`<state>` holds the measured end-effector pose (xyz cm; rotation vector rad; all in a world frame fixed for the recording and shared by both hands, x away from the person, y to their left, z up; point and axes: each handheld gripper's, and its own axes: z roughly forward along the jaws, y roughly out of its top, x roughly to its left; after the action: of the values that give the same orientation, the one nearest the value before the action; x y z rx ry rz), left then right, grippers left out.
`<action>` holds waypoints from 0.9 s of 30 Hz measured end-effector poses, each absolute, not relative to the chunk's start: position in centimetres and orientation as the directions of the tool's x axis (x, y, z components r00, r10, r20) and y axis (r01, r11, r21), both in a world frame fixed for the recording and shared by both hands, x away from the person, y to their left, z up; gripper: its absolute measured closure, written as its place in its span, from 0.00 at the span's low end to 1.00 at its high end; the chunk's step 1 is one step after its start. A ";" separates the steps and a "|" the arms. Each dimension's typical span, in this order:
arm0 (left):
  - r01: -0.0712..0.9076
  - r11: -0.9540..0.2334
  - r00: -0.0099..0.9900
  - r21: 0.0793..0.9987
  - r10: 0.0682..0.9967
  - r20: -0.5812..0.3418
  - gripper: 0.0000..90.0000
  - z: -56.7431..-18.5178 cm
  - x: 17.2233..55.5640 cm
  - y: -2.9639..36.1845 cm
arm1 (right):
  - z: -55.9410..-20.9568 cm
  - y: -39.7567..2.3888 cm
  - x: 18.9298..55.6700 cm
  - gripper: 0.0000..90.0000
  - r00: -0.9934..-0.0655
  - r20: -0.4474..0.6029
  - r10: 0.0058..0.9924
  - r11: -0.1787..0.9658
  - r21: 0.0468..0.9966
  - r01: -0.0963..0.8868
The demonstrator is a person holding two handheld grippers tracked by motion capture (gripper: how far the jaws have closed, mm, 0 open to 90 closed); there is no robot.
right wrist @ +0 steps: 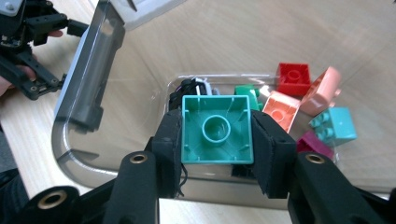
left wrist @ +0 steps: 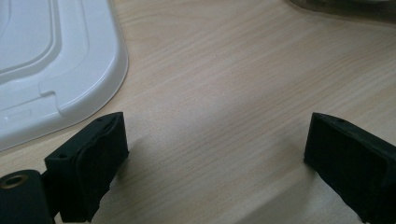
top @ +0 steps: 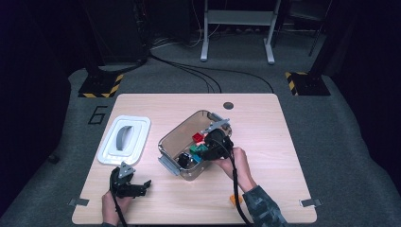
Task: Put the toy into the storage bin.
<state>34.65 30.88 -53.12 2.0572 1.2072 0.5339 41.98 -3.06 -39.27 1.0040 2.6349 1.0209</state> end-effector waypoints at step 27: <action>0.595 -0.340 0.487 0.728 0.874 0.011 0.07 -53.1 34.6 30.9 | -37.7 -6.1 40.0 0.19 -0.745 0.082 0.662 0.499 0.693 0.520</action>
<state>34.65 30.89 -53.09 2.0630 1.2061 0.5342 40.03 -6.08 -37.66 1.0167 2.5466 1.0768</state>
